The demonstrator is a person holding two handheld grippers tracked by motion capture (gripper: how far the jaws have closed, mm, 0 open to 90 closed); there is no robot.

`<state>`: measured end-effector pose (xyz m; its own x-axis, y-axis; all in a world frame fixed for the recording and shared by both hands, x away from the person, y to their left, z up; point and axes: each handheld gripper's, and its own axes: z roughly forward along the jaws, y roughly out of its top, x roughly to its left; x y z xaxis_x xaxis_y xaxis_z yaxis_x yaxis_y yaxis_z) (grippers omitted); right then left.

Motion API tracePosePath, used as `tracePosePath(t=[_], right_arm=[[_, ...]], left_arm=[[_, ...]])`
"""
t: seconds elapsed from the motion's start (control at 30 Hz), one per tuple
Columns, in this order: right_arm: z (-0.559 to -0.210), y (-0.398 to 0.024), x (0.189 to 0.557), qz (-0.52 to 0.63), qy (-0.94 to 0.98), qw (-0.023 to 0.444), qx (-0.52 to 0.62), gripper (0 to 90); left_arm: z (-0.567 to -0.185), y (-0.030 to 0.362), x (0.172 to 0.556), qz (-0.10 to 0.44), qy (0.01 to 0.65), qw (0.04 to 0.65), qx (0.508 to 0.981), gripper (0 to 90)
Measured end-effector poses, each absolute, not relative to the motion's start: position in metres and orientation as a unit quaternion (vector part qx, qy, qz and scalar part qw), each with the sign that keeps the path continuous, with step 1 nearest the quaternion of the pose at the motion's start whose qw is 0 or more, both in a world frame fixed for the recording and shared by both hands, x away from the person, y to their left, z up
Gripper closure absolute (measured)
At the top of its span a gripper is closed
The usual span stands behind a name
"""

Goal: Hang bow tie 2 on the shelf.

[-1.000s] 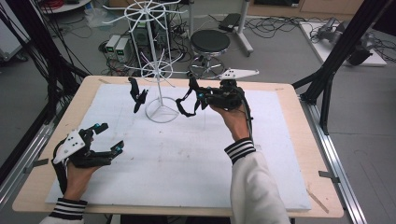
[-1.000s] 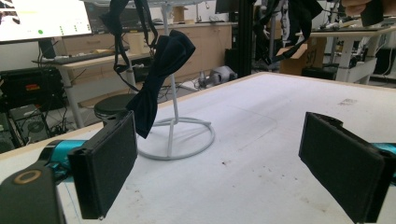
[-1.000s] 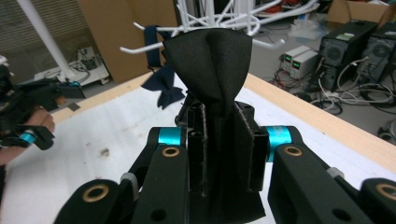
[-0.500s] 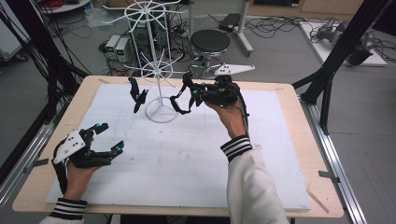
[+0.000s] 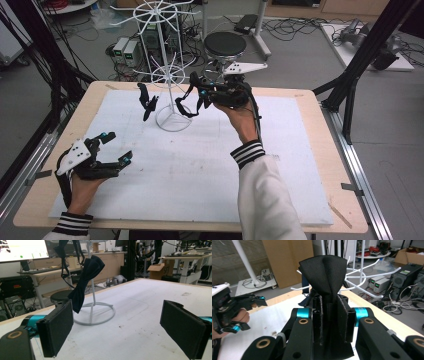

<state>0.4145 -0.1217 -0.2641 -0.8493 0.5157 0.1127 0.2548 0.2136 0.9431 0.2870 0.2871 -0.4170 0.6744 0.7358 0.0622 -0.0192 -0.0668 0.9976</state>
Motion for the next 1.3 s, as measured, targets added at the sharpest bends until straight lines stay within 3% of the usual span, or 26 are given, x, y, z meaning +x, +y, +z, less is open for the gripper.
tracePosePath(t=[1.3], right_arm=[[-0.278,-0.109,0.444,0.551,0.770,0.132,0.293,76.4]], left_arm=[[-0.419,0.290,0.288,0.298,0.274,0.627,0.666,12.1]])
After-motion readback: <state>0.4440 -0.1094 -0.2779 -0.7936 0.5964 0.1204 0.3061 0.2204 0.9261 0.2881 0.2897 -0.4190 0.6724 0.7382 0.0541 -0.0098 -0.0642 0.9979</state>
